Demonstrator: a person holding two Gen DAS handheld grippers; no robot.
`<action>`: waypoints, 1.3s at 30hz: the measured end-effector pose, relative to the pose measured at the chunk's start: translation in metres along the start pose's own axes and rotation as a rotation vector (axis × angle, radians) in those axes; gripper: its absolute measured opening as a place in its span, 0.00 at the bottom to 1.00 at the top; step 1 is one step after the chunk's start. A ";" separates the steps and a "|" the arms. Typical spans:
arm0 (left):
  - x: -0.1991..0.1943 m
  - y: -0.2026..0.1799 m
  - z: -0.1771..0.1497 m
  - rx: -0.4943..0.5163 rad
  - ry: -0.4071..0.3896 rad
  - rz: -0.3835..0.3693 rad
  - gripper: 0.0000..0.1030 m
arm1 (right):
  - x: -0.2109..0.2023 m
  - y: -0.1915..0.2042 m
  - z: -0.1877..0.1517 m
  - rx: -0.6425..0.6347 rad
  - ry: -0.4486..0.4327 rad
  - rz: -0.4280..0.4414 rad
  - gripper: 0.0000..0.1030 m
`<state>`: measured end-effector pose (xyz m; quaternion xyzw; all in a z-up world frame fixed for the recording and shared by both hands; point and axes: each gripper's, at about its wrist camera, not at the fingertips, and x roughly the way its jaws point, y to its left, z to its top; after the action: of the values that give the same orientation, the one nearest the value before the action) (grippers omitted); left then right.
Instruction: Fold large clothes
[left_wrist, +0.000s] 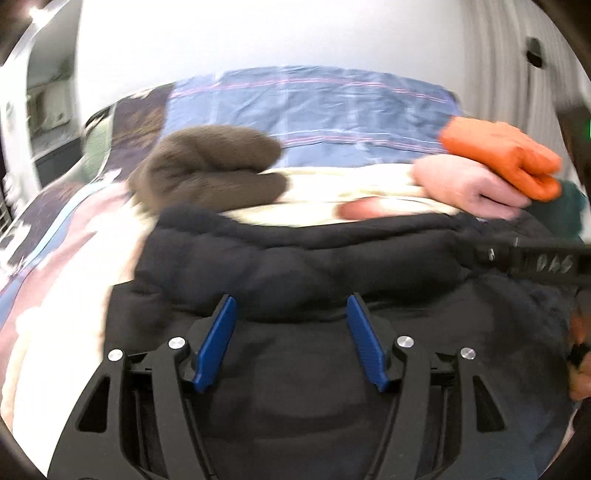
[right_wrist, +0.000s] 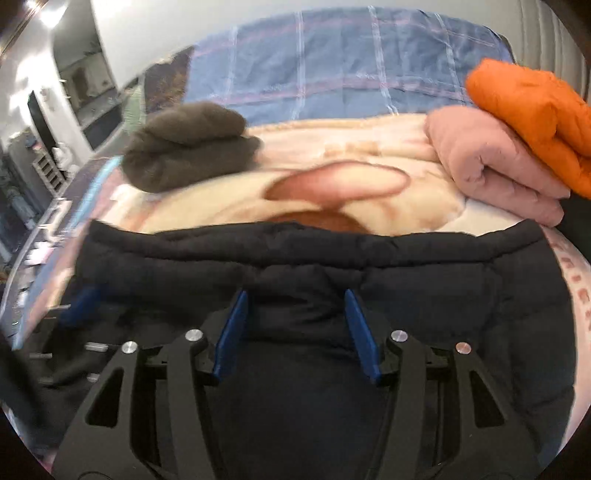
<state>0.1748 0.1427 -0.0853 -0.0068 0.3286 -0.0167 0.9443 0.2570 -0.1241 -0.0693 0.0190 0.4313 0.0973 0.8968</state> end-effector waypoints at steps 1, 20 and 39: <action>0.006 0.009 0.000 -0.031 0.032 -0.003 0.62 | 0.012 -0.002 0.000 -0.014 0.016 -0.014 0.65; 0.030 0.010 -0.009 -0.003 0.102 0.038 0.68 | -0.017 0.008 -0.022 0.022 0.028 -0.062 0.67; 0.028 0.009 -0.009 -0.016 0.097 -0.016 0.70 | -0.058 0.035 -0.119 -0.011 0.003 -0.082 0.65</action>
<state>0.1913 0.1506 -0.1103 -0.0161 0.3741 -0.0218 0.9270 0.1240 -0.1066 -0.0951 -0.0040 0.4325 0.0628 0.8994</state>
